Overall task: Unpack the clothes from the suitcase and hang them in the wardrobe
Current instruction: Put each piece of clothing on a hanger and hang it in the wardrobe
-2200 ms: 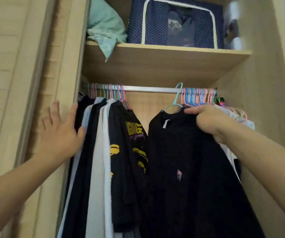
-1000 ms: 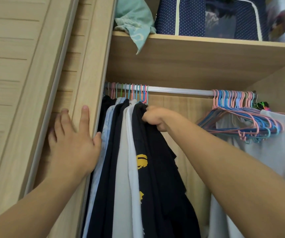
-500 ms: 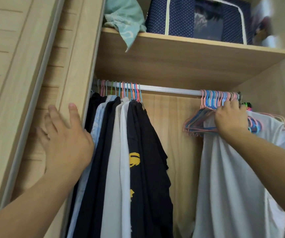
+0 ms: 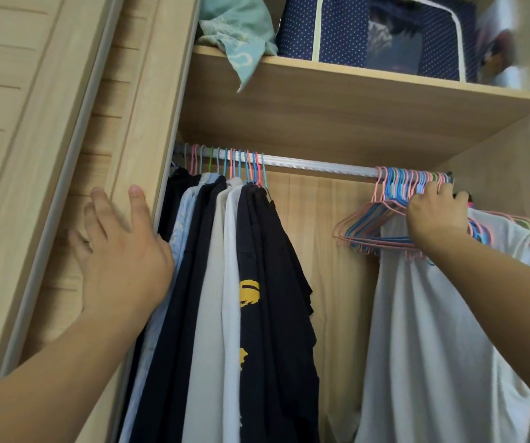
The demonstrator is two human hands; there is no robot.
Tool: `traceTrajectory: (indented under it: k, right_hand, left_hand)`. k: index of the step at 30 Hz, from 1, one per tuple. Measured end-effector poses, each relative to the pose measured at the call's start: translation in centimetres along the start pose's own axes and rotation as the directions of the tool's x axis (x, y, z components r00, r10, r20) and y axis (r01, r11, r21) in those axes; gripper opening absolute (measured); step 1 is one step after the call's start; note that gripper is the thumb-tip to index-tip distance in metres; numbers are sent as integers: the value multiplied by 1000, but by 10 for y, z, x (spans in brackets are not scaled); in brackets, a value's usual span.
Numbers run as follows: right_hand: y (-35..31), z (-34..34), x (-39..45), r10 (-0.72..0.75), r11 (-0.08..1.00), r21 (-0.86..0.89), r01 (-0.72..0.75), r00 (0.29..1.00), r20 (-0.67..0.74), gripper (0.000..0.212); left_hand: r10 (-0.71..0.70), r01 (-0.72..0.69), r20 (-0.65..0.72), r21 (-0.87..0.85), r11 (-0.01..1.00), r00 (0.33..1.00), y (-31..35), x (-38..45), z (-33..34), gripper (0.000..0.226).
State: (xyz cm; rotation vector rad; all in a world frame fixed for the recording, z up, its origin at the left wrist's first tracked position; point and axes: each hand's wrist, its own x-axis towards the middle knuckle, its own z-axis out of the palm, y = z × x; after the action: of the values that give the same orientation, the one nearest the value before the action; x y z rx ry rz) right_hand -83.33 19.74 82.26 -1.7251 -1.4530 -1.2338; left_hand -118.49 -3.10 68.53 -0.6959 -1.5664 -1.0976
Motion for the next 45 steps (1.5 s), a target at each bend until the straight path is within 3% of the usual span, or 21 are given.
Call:
traceTrajectory:
  k: [4, 7, 10, 12, 15, 19, 25, 30, 32, 34, 36, 39, 42, 45]
  right_hand:
    - [0, 3, 2, -21, 1000, -16, 22, 997, 79, 28]
    - [2, 7, 2, -46, 999, 2, 46, 998, 49, 26]
    - [2, 11, 7, -60, 978, 199, 61, 998, -9, 23]
    - [-5, 10, 12, -66, 912, 408, 49, 997, 29, 22]
    - [-17, 2, 15, -30, 820, 572, 5, 999, 35, 22]
    - [-32, -4, 13, 58, 751, 660, -1, 996, -64, 24]
    - [-38, -7, -20, 56, 694, 719, -33, 998, -9, 24]
    - [6, 0, -38, 133, 607, 795, -11, 987, -88, 17]
    - [25, 0, -42, 173, 552, 834, -28, 981, -82, 21]
    - [41, 1, -55, 179, 492, 871, 13, 977, -116, 23]
    - [60, 11, -85, 172, 447, 894, 36, 977, -125, 22]
    - [109, 34, -161, 183, 334, 942, -38, 983, -26, 26]
    - [193, 59, -280, 133, 165, 971, -172, 980, 151, 26]
    - [308, 86, -417, 75, -60, 877, -476, 874, 480, 24]
  left_hand:
    - [8, -8, -5, 7, 1000, 1000, -1, 0, 1, 76]
    - [5, -5, -3, 4, 1000, 1000, 0, -1, 1, 76]
    - [7, -7, 0, 4, 1000, 1000, 1, 0, 0, 77]
    - [12, -12, -1, 4, 1000, 1000, 0, 0, 1, 77]
    - [10, -10, 2, 10, 1000, 1000, 0, 0, 2, 76]
    - [21, -21, 15, 31, 999, 1000, -1, 0, 2, 76]
    - [-9, 8, 76, 17, 1000, 997, 2, -2, -1, 74]
    - [-153, 168, 215, -57, 984, 965, 35, -6, -25, 99]
    - [-49, 71, 136, -163, 984, 989, 66, -8, -42, 89]
    - [147, -109, 100, -317, 942, 984, 107, -18, -58, 70]
    - [300, -147, 220, -524, 839, 928, 153, -44, -67, 50]
    - [425, -45, 359, -718, 695, 831, 212, -118, -78, 35]
    - [432, 92, 390, -819, 566, 813, 249, -215, -92, 34]
    - [387, 124, 407, -805, 581, 828, 278, -322, -108, 42]
